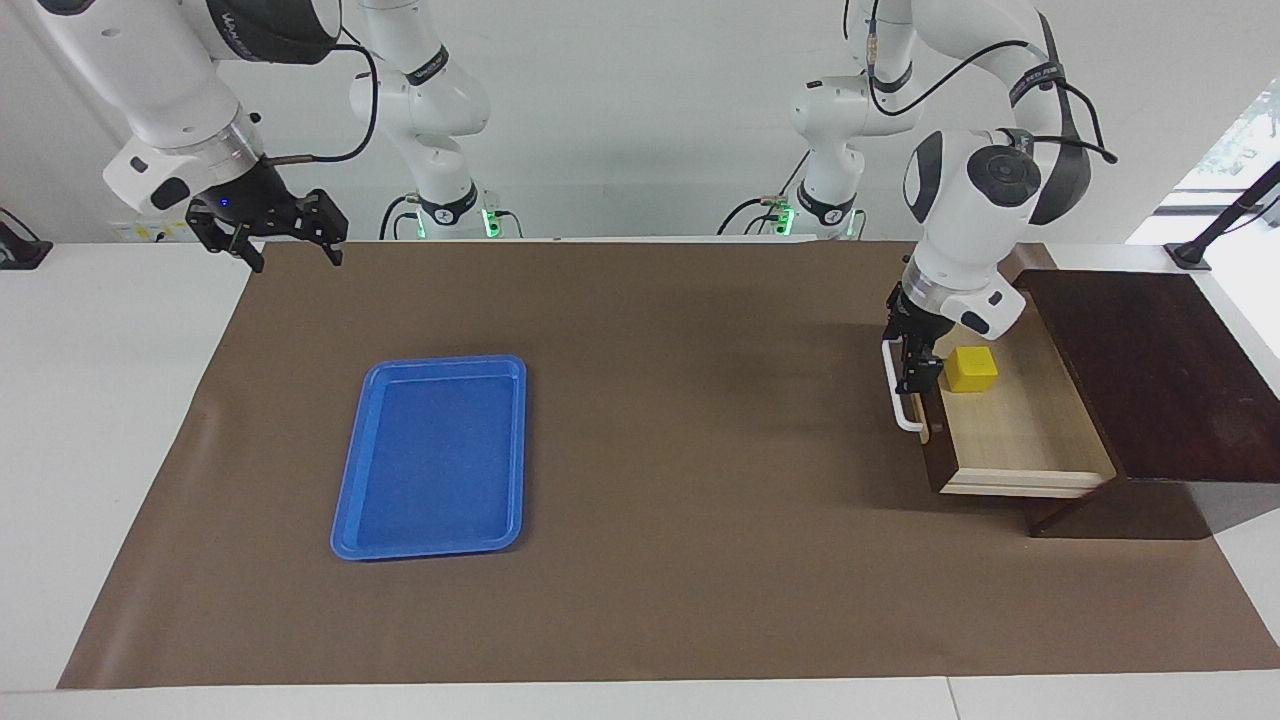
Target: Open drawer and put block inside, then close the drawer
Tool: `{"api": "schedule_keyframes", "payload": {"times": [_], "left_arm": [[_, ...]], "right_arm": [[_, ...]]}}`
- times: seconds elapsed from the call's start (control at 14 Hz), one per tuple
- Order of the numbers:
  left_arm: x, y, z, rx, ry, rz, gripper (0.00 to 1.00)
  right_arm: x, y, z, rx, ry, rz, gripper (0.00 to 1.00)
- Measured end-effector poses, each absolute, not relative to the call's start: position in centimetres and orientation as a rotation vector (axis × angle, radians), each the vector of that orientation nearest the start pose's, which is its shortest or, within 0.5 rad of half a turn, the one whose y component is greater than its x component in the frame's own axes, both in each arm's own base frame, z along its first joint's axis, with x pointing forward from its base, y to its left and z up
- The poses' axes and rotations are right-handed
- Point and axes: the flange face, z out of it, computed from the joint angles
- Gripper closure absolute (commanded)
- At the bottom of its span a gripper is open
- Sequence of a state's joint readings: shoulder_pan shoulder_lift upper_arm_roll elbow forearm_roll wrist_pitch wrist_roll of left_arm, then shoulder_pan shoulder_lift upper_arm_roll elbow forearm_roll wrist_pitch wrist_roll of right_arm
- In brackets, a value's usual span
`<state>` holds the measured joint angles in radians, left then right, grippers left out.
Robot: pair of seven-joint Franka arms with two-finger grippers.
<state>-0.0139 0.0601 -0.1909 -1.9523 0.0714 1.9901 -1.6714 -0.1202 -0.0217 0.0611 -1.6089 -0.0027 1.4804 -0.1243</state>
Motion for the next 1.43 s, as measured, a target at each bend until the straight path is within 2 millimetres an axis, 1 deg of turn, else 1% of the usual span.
{"api": "schedule_keyframes", "payload": {"times": [0.14, 0.21, 0.5, 0.71, 0.86, 1.0, 1.14, 1.29, 1.43], "left_arm": [[56.1, -9.3, 44.2, -2.306, -2.041, -0.078, 0.0], [56.3, -8.8, 44.2, -2.311, -2.039, -0.09, 0.0], [56.5, -8.2, 44.5, -2.315, -1.989, -0.154, 0.0], [56.8, -6.6, 44.8, -2.311, -1.997, -0.159, 0.0], [57.2, -3.6, 45.1, -2.3, -2.003, -0.175, 0.0], [57.5, 0.6, 45.3, -2.29, -2.011, -0.199, 0.0], [57.6, 4.1, 45.3, -2.281, -2.014, -0.219, 0.0], [57.6, 6.4, 45.3, -2.276, -2.022, -0.231, 0.0], [57.5, 7.5, 45.4, -2.28, -2.022, -0.238, 0.0]], "right_arm": [[53.6, -3.3, 61.0, -3.15, -0.102, 0.176, 0.0], [53.6, -3.4, 60.9, -3.152, -0.101, 0.176, 0.0], [53.7, -3.4, 60.6, -3.152, -0.102, 0.177, 0.0], [53.6, -3.4, 60.6, -3.152, -0.101, 0.178, 0.0], [53.6, -3.4, 60.7, -3.152, -0.101, 0.177, 0.0], [53.6, -3.3, 60.7, -3.152, -0.102, 0.176, 0.0], [53.6, -3.3, 60.7, -3.153, -0.104, 0.176, 0.0], [53.6, -3.2, 60.7, -3.153, -0.104, 0.176, 0.0], [53.6, -3.2, 60.7, -3.153, -0.104, 0.176, 0.0]]}}
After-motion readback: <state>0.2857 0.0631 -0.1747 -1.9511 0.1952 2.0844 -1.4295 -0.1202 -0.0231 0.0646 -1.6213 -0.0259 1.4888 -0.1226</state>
